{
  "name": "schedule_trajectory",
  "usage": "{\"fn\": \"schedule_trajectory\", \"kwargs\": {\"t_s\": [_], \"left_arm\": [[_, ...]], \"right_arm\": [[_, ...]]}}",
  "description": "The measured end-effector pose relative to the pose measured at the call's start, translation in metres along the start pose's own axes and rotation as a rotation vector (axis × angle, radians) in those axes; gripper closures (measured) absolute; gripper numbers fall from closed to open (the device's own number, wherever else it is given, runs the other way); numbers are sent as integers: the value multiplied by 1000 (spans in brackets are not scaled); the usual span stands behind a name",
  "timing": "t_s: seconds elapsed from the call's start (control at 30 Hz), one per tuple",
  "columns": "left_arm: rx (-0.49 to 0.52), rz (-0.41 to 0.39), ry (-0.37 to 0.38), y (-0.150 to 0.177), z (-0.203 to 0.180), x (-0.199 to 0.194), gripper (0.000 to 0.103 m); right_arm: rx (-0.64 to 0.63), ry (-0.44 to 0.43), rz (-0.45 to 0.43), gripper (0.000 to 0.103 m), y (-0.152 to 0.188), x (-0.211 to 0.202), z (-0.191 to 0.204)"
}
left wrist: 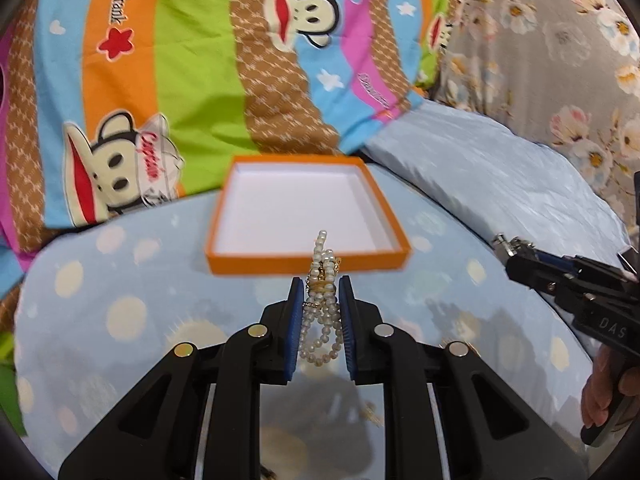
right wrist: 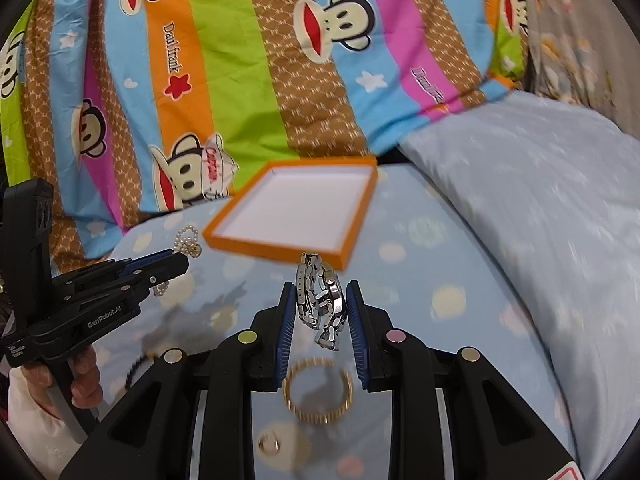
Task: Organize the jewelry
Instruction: 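Carry both pieces into the orange box and open both tools, then move both open tools back over the remaining jewelry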
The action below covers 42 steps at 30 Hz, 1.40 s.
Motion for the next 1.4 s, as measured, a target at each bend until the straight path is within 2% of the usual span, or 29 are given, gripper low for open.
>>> {"fn": "schedule_trajectory", "kwargs": {"t_s": [0.2,0.3,0.43,0.57,0.77,0.87,0.93,1.0,1.07,1.17,1.27,1.4], "left_arm": [[-8,-21,-26,-58,20,48,86],[-11,-14,-35,-81,23,83,86],[-2,17,-65,-99,24,130,86],[14,61,-60,-103,22,166,86],[33,97,-83,-103,20,194,85],[14,101,-97,-104,24,202,85],[-2,100,-100,-105,27,204,83],[-31,92,-110,-107,34,200,73],[-62,74,-113,-106,45,191,60],[-118,56,-121,-100,66,171,50],[-143,72,-154,-81,86,153,50],[-121,145,-201,-45,98,146,50]], "right_arm": [[-18,-30,-12,78,-70,60,-5],[-7,-35,7,78,-93,96,-14],[2,-21,43,78,-109,139,-31],[29,-19,95,78,-112,179,-50],[15,15,134,78,-113,213,-61],[0,36,118,75,-116,220,-65],[-7,42,98,67,-119,220,-67],[2,44,76,58,-120,214,-69],[11,40,64,55,-118,204,-70],[25,35,66,52,-106,186,-72],[49,25,83,52,-84,169,-72],[45,45,123,52,-55,159,-67]]}}
Point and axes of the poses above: each gripper's, at about its wrist camera, not at the fingertips, and x roughly the way its jaws point, z to its left, y to its underside, the point moved 3 cm from there along x, roughly the way its jaws point, and after that the axes turned 10 degrees about -y, right-handed, at the moved point
